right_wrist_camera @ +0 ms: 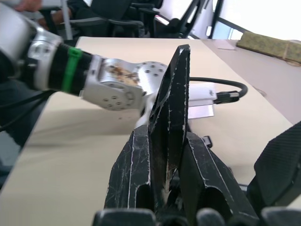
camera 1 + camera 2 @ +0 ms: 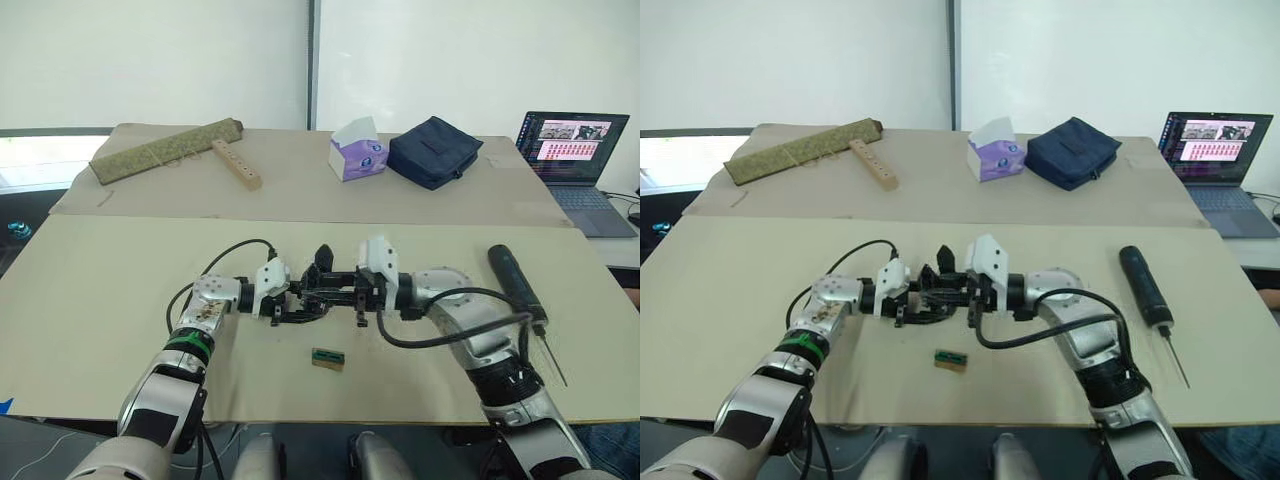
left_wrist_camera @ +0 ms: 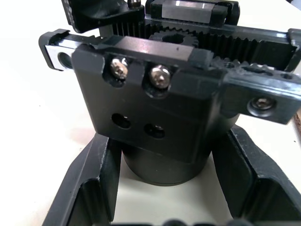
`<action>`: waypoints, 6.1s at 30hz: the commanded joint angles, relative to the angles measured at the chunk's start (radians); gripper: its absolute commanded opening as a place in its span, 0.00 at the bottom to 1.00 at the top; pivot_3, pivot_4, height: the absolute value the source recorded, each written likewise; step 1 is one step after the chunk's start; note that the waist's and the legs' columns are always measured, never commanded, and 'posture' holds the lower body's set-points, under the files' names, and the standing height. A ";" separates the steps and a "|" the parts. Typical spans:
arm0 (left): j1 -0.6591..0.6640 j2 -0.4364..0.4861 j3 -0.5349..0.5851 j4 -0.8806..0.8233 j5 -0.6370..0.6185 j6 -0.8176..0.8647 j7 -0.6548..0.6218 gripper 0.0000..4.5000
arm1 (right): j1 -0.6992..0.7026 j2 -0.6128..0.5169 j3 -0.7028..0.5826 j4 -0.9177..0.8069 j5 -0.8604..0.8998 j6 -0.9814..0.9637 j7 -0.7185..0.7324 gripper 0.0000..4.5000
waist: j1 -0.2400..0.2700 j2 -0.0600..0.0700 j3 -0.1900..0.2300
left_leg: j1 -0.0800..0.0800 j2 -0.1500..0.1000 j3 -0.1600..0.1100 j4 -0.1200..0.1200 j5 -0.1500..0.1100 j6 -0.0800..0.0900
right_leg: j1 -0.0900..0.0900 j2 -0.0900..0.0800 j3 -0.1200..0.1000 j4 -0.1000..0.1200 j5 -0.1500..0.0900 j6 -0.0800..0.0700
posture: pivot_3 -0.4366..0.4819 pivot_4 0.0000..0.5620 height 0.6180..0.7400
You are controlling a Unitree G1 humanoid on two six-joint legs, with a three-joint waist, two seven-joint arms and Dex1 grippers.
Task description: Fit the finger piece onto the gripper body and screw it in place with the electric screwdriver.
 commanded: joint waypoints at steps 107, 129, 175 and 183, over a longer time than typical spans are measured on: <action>0.708 0.420 0.447 -1.203 -0.688 0.571 0.111 0.99 | 1.028 -0.108 -0.874 -0.451 0.197 -0.072 -0.223 1.00 | -0.009 0.010 -0.011 | 0.008 0.003 0.005 -0.011 -0.001 0.000 | 0.002 -0.004 0.004 -0.003 -0.009 0.003 | 0.48 0.27 1.00; 0.514 0.425 0.355 -1.337 -0.727 0.740 0.198 0.99 | 0.266 -0.647 -0.487 0.336 0.012 0.404 -0.252 1.00 | -0.029 0.007 -0.005 | 0.008 0.001 0.007 -0.012 -0.003 0.004 | 0.000 0.000 0.006 -0.004 -0.007 -0.004 | 0.48 0.27 1.00; 0.708 0.426 0.341 -1.235 -0.567 0.549 0.009 1.00 | 0.232 -0.633 -0.150 -0.055 -0.092 0.375 0.037 0.81 | -0.014 0.018 0.004 | -0.001 0.002 0.008 -0.001 -0.004 0.006 | 0.000 0.000 0.006 -0.011 0.002 0.004 | 0.48 0.27 1.00; 0.717 0.426 0.340 -1.250 -0.563 0.555 0.012 1.00 | 0.050 -0.784 -0.148 -0.126 -0.008 0.636 0.174 0.99 | -0.014 0.019 0.004 | -0.001 0.002 0.008 -0.001 -0.004 0.006 | -0.001 -0.001 0.006 -0.011 0.002 0.004 | 0.48 0.27 1.00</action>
